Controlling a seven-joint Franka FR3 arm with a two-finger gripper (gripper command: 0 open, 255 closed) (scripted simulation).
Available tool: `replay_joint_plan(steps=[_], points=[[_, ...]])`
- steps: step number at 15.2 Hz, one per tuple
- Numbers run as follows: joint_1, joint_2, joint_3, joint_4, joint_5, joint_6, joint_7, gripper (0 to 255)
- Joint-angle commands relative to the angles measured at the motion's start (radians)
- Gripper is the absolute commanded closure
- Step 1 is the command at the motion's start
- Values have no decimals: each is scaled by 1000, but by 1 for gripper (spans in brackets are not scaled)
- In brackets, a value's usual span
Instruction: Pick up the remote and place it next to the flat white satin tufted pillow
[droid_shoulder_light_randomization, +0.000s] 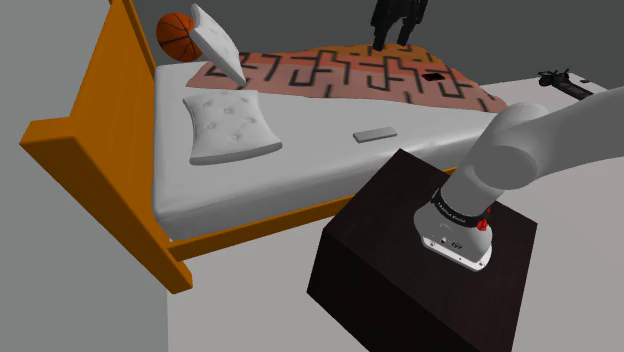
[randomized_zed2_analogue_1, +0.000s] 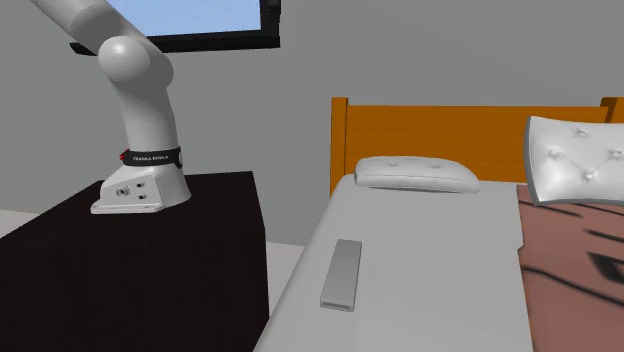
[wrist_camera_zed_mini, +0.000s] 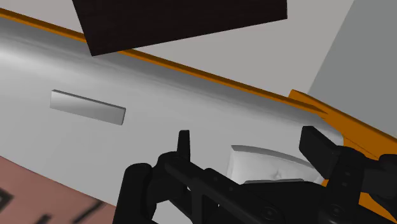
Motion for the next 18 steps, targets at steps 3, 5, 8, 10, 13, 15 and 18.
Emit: replay_joint_plan(steps=[3, 5, 8, 10, 13, 15, 18], points=[[1, -23, -35, -66, -26, 40, -72, 0], [0, -40, -71, -126, -54, 82, -144, 0], [-5, -52, -130, -207, -101, 150, -252, 0], [-10, -50, -173, -253, -135, 199, -325, 0], [-21, -29, -240, -311, -188, 279, -435, 0], [-27, -2, -288, -341, -223, 338, -508, 0], [-35, 59, -362, -373, -273, 434, -619, 0]])
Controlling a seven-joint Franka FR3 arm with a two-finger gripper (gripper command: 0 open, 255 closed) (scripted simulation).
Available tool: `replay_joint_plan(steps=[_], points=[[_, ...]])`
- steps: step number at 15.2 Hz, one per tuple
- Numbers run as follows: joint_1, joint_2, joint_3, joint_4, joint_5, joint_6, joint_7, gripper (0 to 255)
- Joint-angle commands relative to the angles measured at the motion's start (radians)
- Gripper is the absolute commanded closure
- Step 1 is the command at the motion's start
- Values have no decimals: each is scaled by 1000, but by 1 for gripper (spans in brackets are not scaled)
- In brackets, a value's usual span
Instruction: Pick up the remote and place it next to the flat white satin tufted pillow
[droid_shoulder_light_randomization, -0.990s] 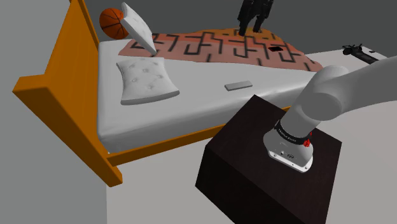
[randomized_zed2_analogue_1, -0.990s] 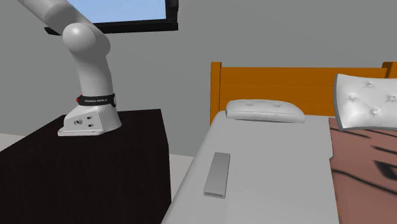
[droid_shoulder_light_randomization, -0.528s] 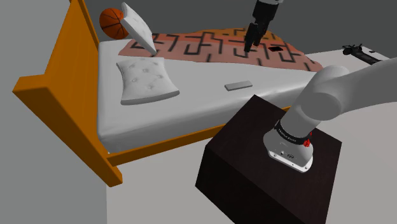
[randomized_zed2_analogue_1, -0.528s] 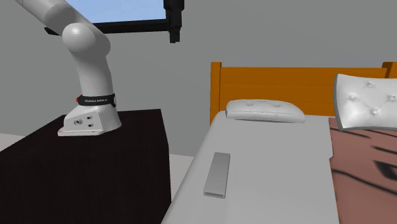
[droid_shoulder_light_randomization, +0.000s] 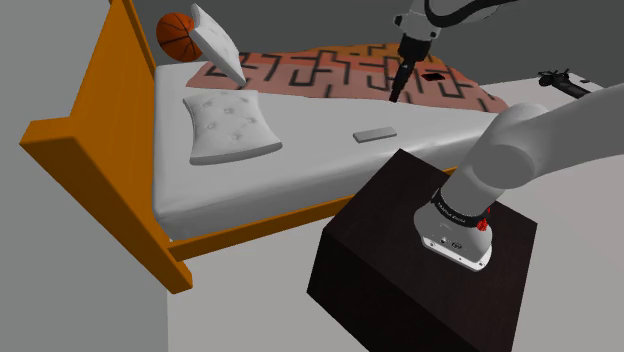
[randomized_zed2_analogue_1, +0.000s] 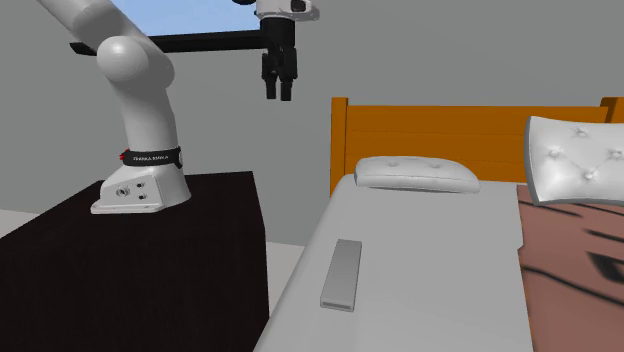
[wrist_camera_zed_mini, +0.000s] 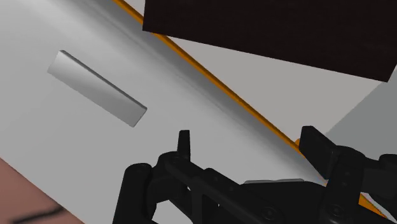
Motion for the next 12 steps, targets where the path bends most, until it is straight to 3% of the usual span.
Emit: replay_joint_plan(steps=[1, 7, 10, 12], points=[[-4, 43, -51, -23, -34, 70, -78, 0], [21, 253, -216, -21, -85, 289, -315, 0], [62, 389, -305, 6, -60, 403, -454, 0], [102, 491, -365, 31, -6, 476, -567, 0]])
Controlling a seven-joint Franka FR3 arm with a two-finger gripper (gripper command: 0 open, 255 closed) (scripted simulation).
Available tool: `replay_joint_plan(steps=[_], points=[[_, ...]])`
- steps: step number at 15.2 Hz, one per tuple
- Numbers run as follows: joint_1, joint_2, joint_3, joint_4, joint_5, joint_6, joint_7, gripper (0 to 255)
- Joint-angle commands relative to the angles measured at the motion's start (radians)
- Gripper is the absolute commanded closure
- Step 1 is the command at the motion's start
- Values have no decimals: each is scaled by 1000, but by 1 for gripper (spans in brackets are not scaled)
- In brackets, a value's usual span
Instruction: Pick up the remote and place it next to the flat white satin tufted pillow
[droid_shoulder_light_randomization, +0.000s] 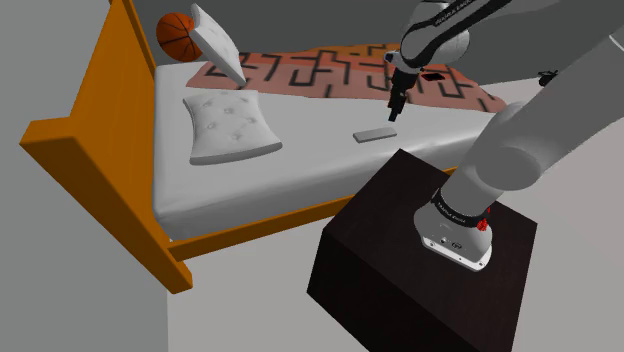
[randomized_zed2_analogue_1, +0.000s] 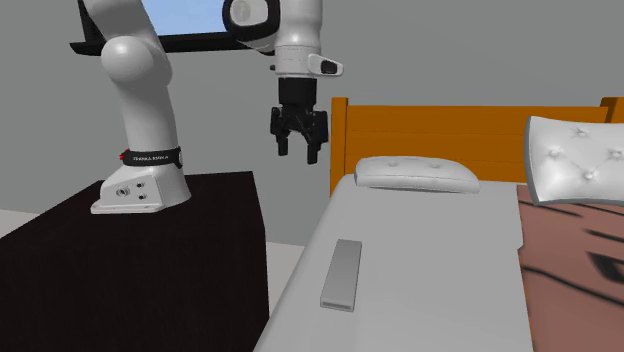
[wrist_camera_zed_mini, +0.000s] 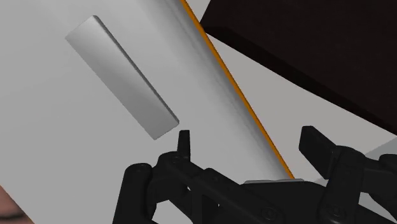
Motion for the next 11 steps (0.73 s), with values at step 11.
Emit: replay_joint_plan(steps=[11], points=[[-109, 670, 109, 296, 715, 239, -900, 0]])
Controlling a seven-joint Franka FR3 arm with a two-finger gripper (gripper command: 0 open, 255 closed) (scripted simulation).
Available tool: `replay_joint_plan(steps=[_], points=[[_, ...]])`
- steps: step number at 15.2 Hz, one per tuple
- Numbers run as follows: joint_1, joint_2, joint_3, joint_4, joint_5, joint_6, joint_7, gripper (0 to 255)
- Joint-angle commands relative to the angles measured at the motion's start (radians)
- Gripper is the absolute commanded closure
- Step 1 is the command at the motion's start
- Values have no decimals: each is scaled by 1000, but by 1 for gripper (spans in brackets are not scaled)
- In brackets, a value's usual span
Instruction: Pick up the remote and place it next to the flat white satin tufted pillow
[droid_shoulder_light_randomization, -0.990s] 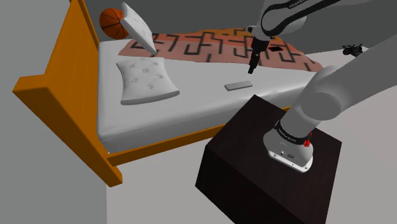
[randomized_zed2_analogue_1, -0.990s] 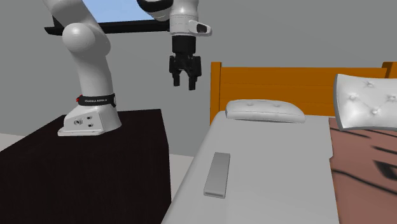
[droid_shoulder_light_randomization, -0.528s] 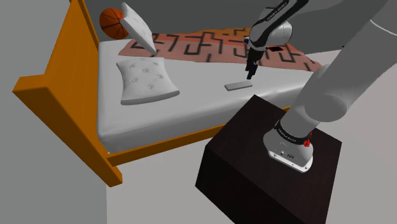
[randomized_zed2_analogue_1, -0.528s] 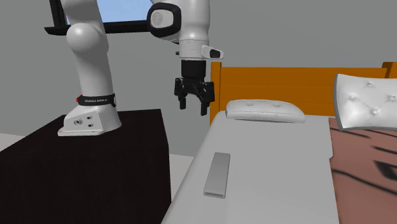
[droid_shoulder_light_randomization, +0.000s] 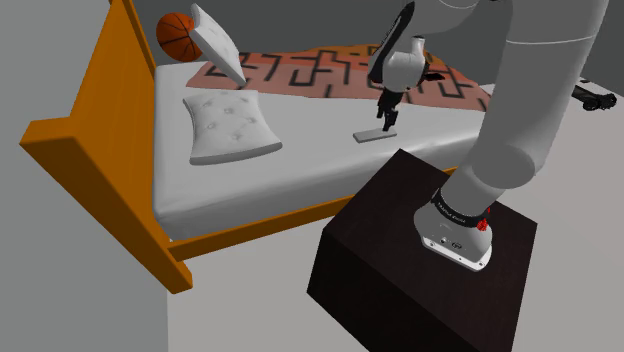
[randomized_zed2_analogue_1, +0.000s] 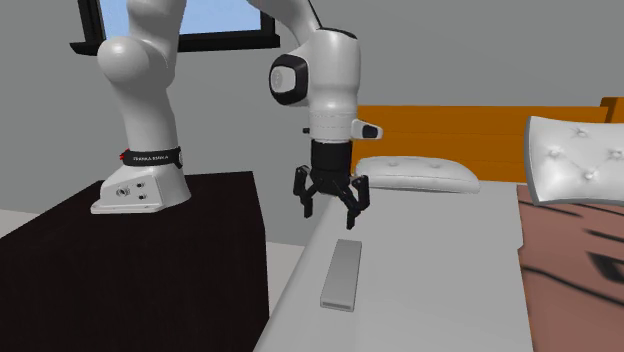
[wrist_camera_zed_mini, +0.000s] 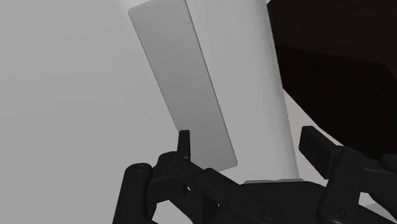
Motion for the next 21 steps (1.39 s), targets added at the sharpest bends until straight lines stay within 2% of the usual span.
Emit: replay_joint_plan(steps=[1, 4, 11, 20, 21], points=[[-70, 85, 67, 65, 64, 13, -103, 0], [-156, 199, 146, 169, 110, 25, -208, 0], [-215, 290, 220, 205, 174, 84, -256, 0], [-220, 297, 226, 209, 179, 89, -259, 0], [-220, 297, 226, 209, 179, 89, -259, 255]])
